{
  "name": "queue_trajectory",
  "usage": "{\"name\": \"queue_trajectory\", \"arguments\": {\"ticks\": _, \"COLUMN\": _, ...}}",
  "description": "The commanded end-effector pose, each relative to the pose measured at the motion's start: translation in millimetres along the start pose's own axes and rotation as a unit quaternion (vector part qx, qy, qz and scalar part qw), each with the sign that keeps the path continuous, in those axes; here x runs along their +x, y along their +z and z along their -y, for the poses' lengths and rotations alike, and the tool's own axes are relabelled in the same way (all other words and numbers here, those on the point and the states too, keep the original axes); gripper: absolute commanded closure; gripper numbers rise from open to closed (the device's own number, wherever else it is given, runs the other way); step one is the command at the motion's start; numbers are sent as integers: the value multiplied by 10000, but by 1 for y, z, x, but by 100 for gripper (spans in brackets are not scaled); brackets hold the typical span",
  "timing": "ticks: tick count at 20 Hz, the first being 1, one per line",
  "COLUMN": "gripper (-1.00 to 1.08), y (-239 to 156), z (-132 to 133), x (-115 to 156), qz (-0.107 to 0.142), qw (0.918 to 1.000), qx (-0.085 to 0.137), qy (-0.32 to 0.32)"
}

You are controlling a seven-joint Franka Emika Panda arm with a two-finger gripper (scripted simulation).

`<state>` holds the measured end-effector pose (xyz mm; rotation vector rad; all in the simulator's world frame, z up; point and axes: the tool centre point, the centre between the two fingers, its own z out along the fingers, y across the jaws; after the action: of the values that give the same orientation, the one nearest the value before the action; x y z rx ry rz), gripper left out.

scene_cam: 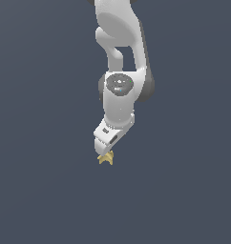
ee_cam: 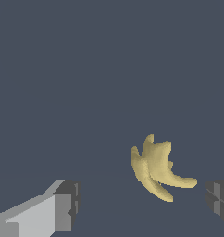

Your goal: Pick up the object and move it to a goal position.

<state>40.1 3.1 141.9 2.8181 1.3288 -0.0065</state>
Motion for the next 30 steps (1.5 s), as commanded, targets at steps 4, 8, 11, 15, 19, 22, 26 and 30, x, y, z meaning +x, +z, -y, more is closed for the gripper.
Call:
{"name": "queue_trajectory", "arguments": {"ticks": 4, "gripper": -92, "y": 11, "z": -10, "x": -5, "qz": -7, "qw": 9978, "qx": 20, "qy": -665}}
{"name": "queue_trajectory", "arguments": {"ticks": 8, "gripper": -92, "y": 18, "z": -17, "x": -8, "qz": -17, "qw": 9935, "qx": 35, "qy": -1139}}
{"name": "queue_trajectory", "arguments": {"ticks": 11, "gripper": -92, "y": 24, "z": -22, "x": -11, "qz": -28, "qw": 9888, "qx": 46, "qy": -1492}}
{"name": "queue_trajectory", "arguments": {"ticks": 15, "gripper": -92, "y": 32, "z": -29, "x": -15, "qz": -46, "qw": 9807, "qx": 59, "qy": -1955}}
{"name": "queue_trajectory", "arguments": {"ticks": 19, "gripper": -92, "y": 39, "z": -35, "x": -19, "qz": -65, "qw": 9719, "qx": 69, "qy": -2351}}
{"name": "queue_trajectory", "arguments": {"ticks": 22, "gripper": -92, "y": 43, "z": -38, "x": -21, "qz": -78, "qw": 9660, "qx": 74, "qy": -2585}}
{"name": "queue_trajectory", "arguments": {"ticks": 26, "gripper": -92, "y": 47, "z": -42, "x": -23, "qz": -92, "qw": 9595, "qx": 78, "qy": -2813}}
{"name": "queue_trajectory", "arguments": {"ticks": 30, "gripper": -92, "y": 49, "z": -44, "x": -24, "qz": -100, "qw": 9554, "qx": 80, "qy": -2949}}
